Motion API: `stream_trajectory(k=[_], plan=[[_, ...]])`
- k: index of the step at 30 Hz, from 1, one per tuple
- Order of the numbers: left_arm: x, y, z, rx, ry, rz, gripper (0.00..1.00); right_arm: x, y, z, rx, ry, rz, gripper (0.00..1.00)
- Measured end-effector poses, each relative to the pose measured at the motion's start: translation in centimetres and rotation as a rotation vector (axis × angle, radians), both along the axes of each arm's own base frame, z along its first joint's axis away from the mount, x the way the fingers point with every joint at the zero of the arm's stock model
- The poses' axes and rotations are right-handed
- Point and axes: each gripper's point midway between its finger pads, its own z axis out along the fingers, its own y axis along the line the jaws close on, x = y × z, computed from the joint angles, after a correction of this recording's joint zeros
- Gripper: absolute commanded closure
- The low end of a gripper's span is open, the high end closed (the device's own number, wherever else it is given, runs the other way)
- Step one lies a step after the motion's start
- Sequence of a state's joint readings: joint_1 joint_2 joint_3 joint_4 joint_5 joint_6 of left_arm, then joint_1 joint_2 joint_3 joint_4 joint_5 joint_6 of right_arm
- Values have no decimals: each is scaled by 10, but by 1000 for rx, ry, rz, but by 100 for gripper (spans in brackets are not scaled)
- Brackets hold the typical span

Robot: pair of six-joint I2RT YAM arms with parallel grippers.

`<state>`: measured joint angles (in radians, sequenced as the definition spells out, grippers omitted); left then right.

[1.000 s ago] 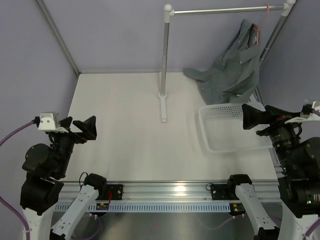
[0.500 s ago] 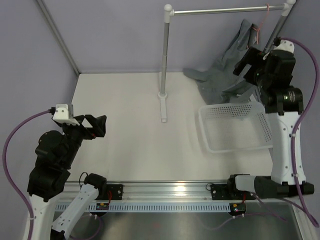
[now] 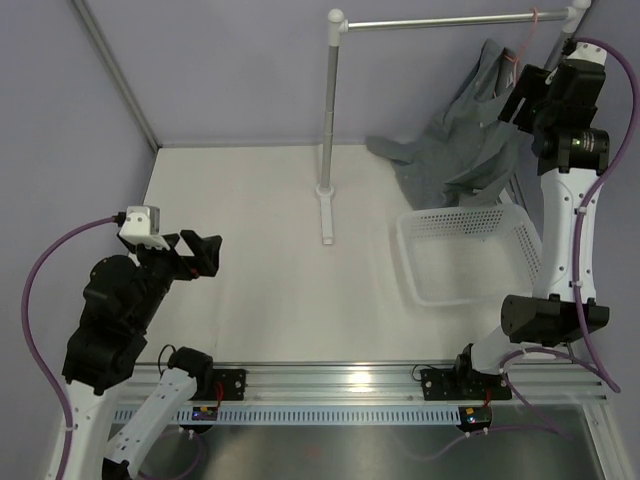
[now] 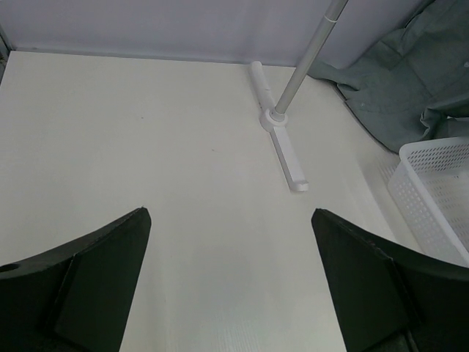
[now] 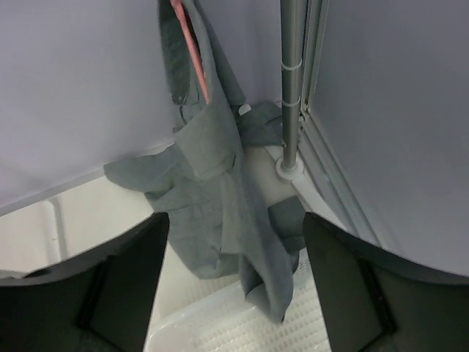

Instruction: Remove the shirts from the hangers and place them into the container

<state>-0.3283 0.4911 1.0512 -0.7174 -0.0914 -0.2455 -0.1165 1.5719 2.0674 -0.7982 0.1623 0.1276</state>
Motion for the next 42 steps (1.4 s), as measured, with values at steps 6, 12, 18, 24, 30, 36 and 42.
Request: stream_trajectory(k=[6,12,18,24,30,36,42], plan=[[10,-4,-9,-1,51,4,1,33,-8,-37,-16,71,53,44],[14,-6,-12,-13,72,8,1,51,-1,-63,-10,104,136,60],[15,-7,-13,-23,78,11,1,59,5,-61,-37,85,196,93],[15,-7,-13,-25,81,11,1,64,15,-59,-29,67,263,100],[16,-7,-14,-24,84,11,1,70,41,-52,-20,35,345,100],[17,-6,-15,-15,87,18,1,71,102,-43,-22,3,481,100],[18,-4,-15,-6,85,26,1,65,161,-40,-21,-12,617,100]])
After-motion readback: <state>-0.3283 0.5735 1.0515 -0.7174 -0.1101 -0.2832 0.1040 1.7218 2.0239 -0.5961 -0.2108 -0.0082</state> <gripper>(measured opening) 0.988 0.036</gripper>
